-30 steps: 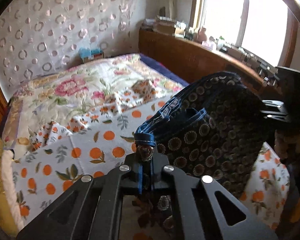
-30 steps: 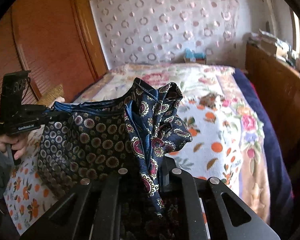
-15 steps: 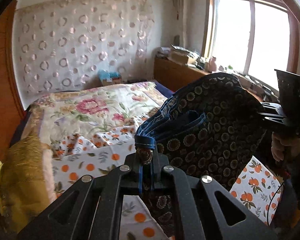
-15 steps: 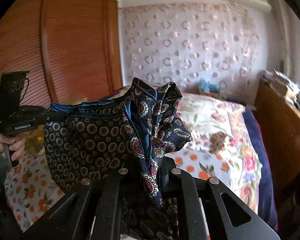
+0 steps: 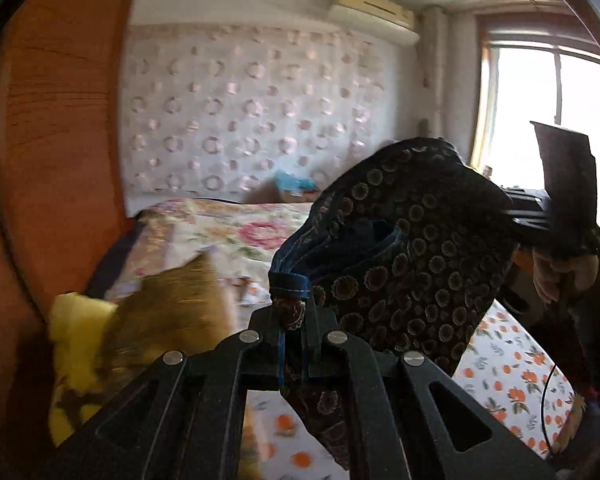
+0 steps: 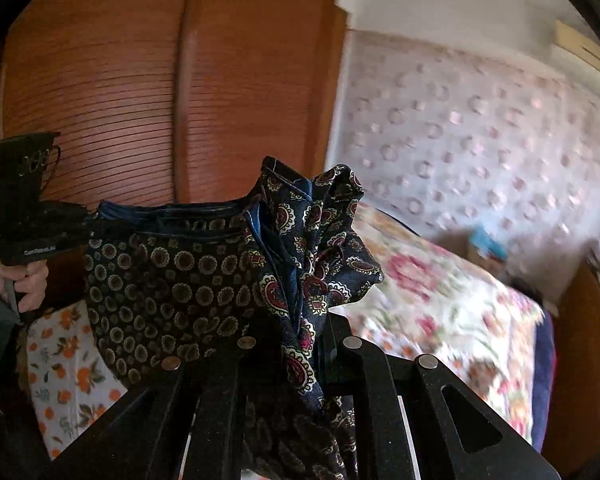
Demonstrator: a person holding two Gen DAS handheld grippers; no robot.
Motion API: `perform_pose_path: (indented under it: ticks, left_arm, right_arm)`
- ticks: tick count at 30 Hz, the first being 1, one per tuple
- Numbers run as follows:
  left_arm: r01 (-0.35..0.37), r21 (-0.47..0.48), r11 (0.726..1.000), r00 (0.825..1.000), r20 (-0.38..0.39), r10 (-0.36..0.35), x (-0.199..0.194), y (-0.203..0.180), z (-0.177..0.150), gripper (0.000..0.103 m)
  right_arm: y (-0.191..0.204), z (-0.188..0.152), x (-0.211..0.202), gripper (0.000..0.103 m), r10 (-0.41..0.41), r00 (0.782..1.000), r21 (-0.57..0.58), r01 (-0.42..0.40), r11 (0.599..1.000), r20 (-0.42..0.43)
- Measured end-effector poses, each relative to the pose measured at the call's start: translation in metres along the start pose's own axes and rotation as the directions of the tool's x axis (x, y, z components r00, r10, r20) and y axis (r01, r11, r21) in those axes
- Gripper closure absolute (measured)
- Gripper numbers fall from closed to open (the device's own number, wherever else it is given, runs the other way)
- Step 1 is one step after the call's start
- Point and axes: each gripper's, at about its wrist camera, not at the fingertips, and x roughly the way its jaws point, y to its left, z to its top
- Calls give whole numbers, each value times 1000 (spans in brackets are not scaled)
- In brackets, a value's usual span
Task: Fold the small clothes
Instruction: 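Carry the lifted robe bundle with both grippers toward the yellow pillow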
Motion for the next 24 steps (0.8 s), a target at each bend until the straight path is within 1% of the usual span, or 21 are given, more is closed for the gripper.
perform_pose_path:
  ticks: [4, 7, 9, 12, 17, 20, 21, 22, 23, 24]
  left_arm:
    - [-71, -73, 995, 997, 10, 72, -17, 35, -13, 98]
    - [-132, -112, 985, 991, 1, 132, -20, 57, -27, 98]
    - [-174, -134, 976, 985, -17, 173, -17, 70, -39, 98]
    - [-201, -179, 963, 979, -55, 194, -9, 90, -58, 98]
    - [-243, -222, 944, 969, -108, 224, 4, 117, -79, 98]
    - [-257, -227, 939, 964, -124, 234, 8, 120, -89, 98]
    - [-260, -228, 938, 963, -129, 236, 2, 119, -96, 98]
    - [-263, -229, 937, 962, -135, 237, 0, 124, -99, 98]
    - [-265, -232, 936, 961, -142, 237, 0, 127, -99, 98]
    - [-266, -236, 935, 960, -149, 236, 2, 129, -102, 98]
  right_arm:
    - [12, 30, 43, 92, 73, 997, -85, -74, 994, -15]
    - [22, 49, 82, 92, 128, 991, -141, -133, 981, -39]
    - [27, 61, 110, 92, 158, 986, -169, -166, 972, -58]
    - [40, 75, 153, 92, 202, 976, -211, -216, 953, -86]
    - [61, 82, 216, 91, 208, 968, -250, -238, 938, -143]
    - [63, 84, 245, 89, 206, 965, -234, -241, 942, -164]
    - [62, 85, 251, 86, 201, 966, -226, -235, 945, -164]
    - [66, 85, 257, 78, 196, 967, -215, -229, 949, -164]
    - [65, 85, 263, 72, 183, 969, -200, -215, 956, -167]
    - [66, 98, 265, 60, 170, 971, -188, -200, 962, -166]
